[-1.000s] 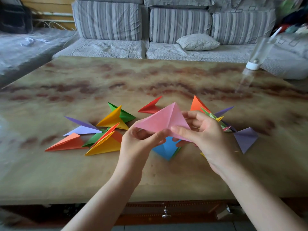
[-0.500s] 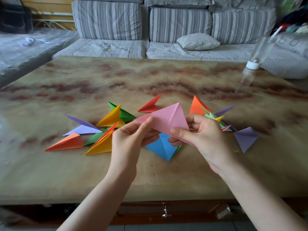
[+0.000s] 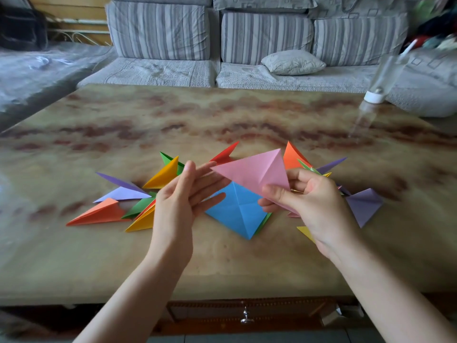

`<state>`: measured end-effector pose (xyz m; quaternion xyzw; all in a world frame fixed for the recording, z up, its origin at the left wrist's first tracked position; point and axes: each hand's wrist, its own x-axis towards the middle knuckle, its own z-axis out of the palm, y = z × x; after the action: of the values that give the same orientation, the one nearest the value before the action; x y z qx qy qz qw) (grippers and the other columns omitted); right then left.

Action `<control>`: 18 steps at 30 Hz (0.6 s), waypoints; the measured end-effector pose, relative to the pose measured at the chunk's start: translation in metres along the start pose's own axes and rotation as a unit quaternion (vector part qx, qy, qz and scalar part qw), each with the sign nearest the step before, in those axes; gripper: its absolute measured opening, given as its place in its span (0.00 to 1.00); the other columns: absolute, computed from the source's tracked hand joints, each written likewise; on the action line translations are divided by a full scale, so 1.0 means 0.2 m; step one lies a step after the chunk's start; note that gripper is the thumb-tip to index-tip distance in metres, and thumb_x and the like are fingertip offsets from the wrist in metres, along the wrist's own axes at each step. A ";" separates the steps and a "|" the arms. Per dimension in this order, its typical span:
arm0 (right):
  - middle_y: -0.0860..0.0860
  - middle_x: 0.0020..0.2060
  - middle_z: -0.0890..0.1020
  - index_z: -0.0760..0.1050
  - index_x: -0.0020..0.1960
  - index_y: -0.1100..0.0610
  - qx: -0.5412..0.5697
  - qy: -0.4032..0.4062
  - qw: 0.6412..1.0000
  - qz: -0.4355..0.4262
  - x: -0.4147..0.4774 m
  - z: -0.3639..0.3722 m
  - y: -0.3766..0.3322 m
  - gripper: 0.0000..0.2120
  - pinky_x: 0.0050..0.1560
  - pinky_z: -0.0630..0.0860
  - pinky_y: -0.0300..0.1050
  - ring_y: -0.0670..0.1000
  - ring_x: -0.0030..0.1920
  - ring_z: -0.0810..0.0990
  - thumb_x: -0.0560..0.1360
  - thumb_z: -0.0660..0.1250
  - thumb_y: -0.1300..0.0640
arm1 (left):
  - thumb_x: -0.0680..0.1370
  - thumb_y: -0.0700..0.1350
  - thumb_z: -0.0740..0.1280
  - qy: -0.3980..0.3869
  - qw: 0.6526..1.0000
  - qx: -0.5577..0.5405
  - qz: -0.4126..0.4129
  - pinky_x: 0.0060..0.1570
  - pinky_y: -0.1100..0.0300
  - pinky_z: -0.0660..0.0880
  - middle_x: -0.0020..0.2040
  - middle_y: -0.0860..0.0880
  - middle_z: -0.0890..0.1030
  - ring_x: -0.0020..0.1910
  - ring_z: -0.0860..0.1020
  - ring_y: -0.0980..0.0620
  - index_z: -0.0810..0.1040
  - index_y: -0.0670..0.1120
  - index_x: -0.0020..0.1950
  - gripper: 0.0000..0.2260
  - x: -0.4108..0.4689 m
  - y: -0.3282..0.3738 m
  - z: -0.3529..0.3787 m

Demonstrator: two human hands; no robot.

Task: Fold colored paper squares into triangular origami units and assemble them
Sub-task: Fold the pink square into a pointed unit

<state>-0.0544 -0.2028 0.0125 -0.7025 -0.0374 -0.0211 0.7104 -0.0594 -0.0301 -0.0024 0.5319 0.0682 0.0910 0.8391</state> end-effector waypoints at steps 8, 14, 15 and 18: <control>0.56 0.36 0.85 0.79 0.46 0.63 -0.009 -0.017 0.999 -0.027 0.00 0.05 0.07 0.08 0.38 0.82 0.47 0.56 0.35 0.85 0.68 0.73 0.66 | 0.69 0.37 0.73 -0.052 0.991 0.122 0.032 0.36 0.65 0.78 0.37 0.43 0.84 0.36 0.83 0.52 0.80 0.36 0.42 0.06 -0.07 -0.10 0.05; 0.58 0.39 0.85 0.77 0.49 0.65 -0.008 -0.061 0.998 -0.001 0.01 0.05 0.06 0.11 0.39 0.82 0.46 0.58 0.37 0.85 0.67 0.72 0.69 | 0.70 0.37 0.72 -0.023 0.994 0.092 0.050 0.37 0.66 0.78 0.36 0.47 0.84 0.35 0.82 0.54 0.80 0.39 0.44 0.04 -0.05 -0.08 0.03; 0.58 0.40 0.85 0.76 0.50 0.66 -0.004 -0.070 0.998 0.004 0.01 0.05 0.06 0.12 0.40 0.82 0.47 0.59 0.37 0.85 0.68 0.72 0.69 | 0.70 0.37 0.72 -0.017 0.995 0.085 0.050 0.37 0.66 0.78 0.35 0.47 0.84 0.35 0.81 0.55 0.80 0.39 0.43 0.04 -0.05 -0.08 0.03; 0.60 0.42 0.84 0.75 0.54 0.65 0.008 -0.090 0.996 0.017 0.01 0.05 0.05 0.15 0.39 0.82 0.45 0.59 0.38 0.85 0.68 0.71 0.71 | 0.70 0.36 0.72 -0.010 0.996 0.076 0.051 0.39 0.65 0.78 0.35 0.48 0.83 0.35 0.81 0.55 0.80 0.41 0.43 0.04 -0.05 -0.07 0.03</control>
<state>-0.0519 -0.1932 0.0031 -0.6963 -0.0894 0.0540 0.7102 -0.0677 -0.0439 -0.0132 0.5982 0.0395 0.1234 0.7908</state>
